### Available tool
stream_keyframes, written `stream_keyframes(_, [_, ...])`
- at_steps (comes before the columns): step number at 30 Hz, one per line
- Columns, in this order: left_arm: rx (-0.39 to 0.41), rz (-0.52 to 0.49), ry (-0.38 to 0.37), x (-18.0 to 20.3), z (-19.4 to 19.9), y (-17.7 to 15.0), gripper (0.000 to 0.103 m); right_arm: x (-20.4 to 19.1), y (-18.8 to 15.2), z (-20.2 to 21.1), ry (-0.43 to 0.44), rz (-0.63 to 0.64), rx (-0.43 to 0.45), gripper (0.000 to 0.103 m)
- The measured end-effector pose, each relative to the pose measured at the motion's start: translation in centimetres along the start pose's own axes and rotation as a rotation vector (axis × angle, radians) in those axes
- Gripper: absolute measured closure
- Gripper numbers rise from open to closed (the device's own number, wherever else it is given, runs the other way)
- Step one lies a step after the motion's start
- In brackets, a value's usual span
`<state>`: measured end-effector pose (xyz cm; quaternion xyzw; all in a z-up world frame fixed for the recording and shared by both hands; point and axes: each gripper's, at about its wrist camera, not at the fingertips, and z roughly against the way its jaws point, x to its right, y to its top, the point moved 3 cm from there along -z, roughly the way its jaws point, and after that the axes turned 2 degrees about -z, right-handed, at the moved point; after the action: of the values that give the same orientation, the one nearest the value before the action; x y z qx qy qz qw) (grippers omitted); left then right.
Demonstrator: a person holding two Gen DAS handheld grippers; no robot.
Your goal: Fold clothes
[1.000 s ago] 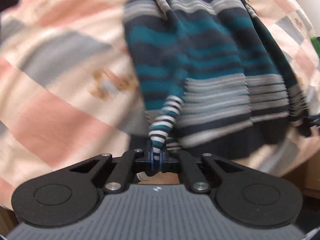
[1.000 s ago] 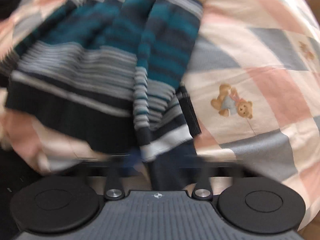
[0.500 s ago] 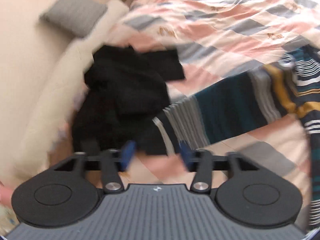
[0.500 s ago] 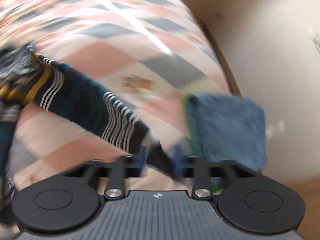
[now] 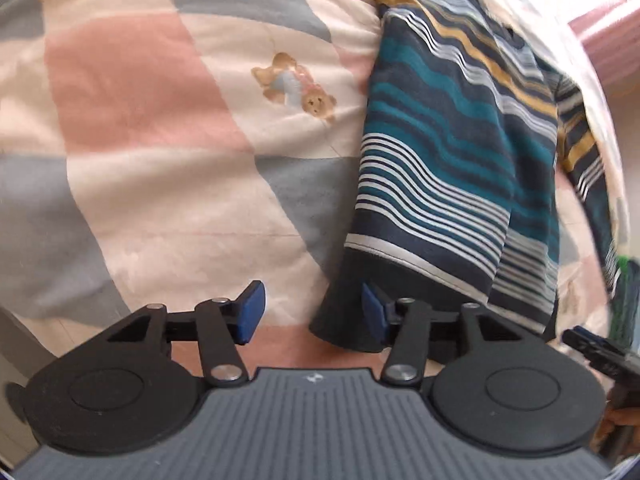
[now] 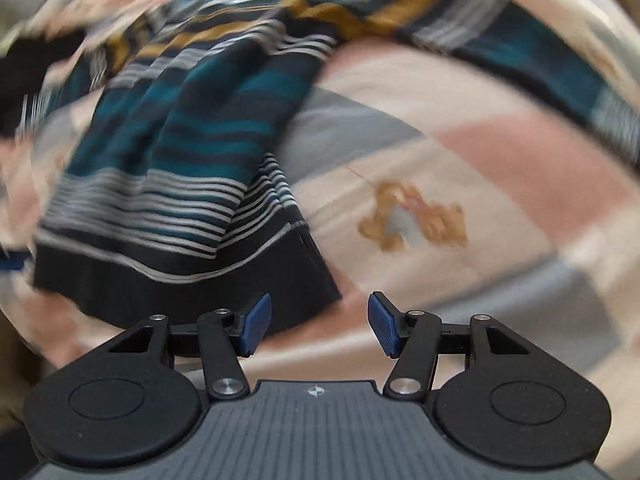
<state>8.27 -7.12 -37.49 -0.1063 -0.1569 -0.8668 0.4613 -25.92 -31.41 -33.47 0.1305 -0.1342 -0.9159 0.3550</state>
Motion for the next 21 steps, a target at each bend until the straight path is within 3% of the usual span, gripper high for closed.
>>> stream_keyframes(4, [0.042, 0.031, 0.026, -1.2, 0.5, -0.2, 0.054, -1.0, 0.6, -2.8, 0.045, 0.123, 0.027, 0.047])
stream_keyframes(5, [0.054, 0.026, 0.032, -1.5, 0.9, 0.1, 0.054, -1.3, 0.4, -3.9, 0.057, 0.164, 0.014, 0.053])
stream_keyframes(6, [0.066, 0.018, 0.041, -2.1, 1.6, 0.4, 0.057, -1.6, 0.0, -5.0, 0.056, 0.199, -0.011, 0.081])
stream_keyframes(7, [0.079, 0.008, 0.052, -2.4, 2.1, 0.7, 0.060, -1.8, -0.1, -5.0, 0.081, 0.185, -0.026, 0.096])
stream_keyframes(8, [0.095, -0.001, 0.055, -2.5, 2.5, 1.1, 0.061, -2.0, -0.2, -4.7, 0.112, 0.160, -0.037, 0.096])
stream_keyframes(10, [0.120, -0.018, 0.063, -2.8, 3.2, 1.8, 0.063, -1.8, -0.2, -2.1, 0.279, -0.041, -0.068, 0.097])
stream_keyframes(12, [0.128, -0.047, 0.055, -2.7, 3.4, 2.2, 0.063, -0.2, -0.7, 1.8, 0.551, -0.387, -0.065, 0.097])
stream_keyframes(14, [0.129, -0.087, 0.042, -2.3, 3.3, 2.0, 0.063, 2.6, -1.8, 5.5, 0.813, -0.760, 0.000, 0.098])
stream_keyframes(15, [0.125, -0.106, 0.025, -2.0, 3.0, 1.8, 0.063, 4.7, -2.5, 6.7, 0.820, -0.884, 0.059, 0.098])
stream_keyframes(16, [0.119, -0.123, 0.007, -1.5, 2.5, 1.4, 0.062, 7.2, -3.4, 7.3, 0.732, -0.969, 0.101, 0.098])
stream_keyframes(17, [0.108, -0.148, -0.006, -0.9, 2.0, 0.9, 0.061, 9.6, -4.4, 7.2, 0.589, -1.022, 0.113, 0.098])
stream_keyframes(19, [0.083, -0.195, -0.026, 0.2, 0.8, -0.2, 0.061, 13.9, -7.5, 4.8, 0.377, -1.166, 0.062, 0.099])
stream_keyframes(20, [0.075, -0.186, -0.049, 0.4, 0.3, -0.5, 0.061, 15.3, -8.7, 3.4, 0.310, -1.221, 0.035, 0.099])
stream_keyframes(21, [0.069, -0.169, -0.077, 0.6, -0.2, -0.9, 0.060, 15.9, -9.1, 2.3, 0.240, -1.210, 0.008, 0.101])
